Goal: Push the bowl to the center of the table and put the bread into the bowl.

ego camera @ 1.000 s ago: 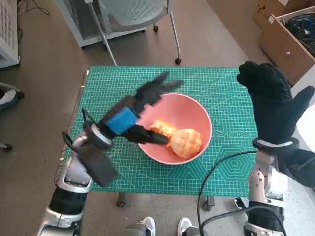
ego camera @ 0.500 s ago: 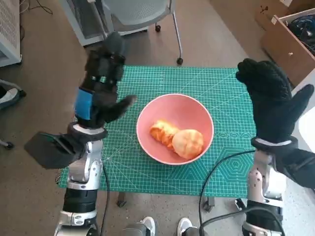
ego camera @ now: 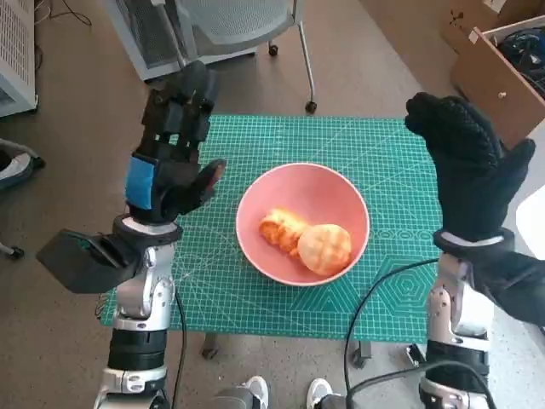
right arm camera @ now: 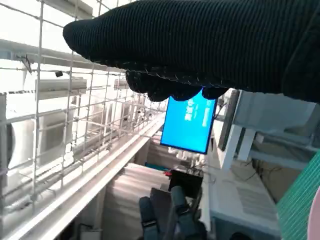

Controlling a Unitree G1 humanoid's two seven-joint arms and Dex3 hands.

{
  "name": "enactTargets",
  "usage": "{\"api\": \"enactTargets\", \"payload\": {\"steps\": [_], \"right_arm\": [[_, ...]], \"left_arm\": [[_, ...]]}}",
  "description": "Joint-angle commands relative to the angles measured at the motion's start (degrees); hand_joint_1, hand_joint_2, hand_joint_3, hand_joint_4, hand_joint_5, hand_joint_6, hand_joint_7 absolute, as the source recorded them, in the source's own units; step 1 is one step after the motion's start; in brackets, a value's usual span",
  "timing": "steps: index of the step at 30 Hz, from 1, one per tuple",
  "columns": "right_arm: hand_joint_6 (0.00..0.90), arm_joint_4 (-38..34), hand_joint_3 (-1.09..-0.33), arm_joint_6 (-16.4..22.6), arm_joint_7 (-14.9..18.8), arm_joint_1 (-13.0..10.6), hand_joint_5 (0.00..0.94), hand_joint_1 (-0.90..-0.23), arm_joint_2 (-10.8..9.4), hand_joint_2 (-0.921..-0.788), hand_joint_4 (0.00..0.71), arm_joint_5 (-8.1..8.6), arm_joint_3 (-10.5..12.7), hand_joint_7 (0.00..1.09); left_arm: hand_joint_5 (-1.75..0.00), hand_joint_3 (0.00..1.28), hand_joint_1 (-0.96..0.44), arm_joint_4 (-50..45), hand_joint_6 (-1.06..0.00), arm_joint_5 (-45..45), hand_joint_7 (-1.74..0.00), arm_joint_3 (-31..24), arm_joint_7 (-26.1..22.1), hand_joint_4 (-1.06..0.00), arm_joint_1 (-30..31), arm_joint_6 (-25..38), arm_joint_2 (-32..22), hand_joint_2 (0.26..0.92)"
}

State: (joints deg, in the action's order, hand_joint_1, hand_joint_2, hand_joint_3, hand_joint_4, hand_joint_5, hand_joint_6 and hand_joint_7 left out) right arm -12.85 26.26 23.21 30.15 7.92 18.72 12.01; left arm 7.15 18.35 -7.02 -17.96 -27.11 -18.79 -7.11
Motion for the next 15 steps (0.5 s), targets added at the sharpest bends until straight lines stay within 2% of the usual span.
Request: {"api": "enactTargets", "payload": {"steps": [1, 7, 15], "right_arm": [[0.108, -1.33, -0.61, 0.37, -0.92, 0.26, 0.004, -0.482, 0.3, -0.921, 0.332, -1.4, -0.5, 0.59], [0.112, -0.8, -0.609, 0.65, -1.84, 0.29, 0.008, -0.486, 0.36, -0.921, 0.341, -2.55, -1.05, 0.59], [0.115, -0.36, -0.588, 0.01, -2.3, 0.55, 0.01, -0.491, 0.77, -0.921, 0.348, -2.3, -1.39, 0.59]], "left_arm": [[-0.26, 0.36, -0.62, -0.91, 0.0, -0.03, -0.65, -0.21, 0.63, 0.0, -0.88, 1.06, 0.3, 0.855], [-0.29, 0.37, -0.61, -0.8, 0.0, 0.5, -0.67, -0.63, 0.56, 0.0, -1.31, 1.93, 0.25, 0.843], [-0.31, 0.42, -0.58, -0.34, 0.0, -0.41, -0.67, -0.75, 1.02, 0.0, -1.97, 2.01, 0.26, 0.821]]}}
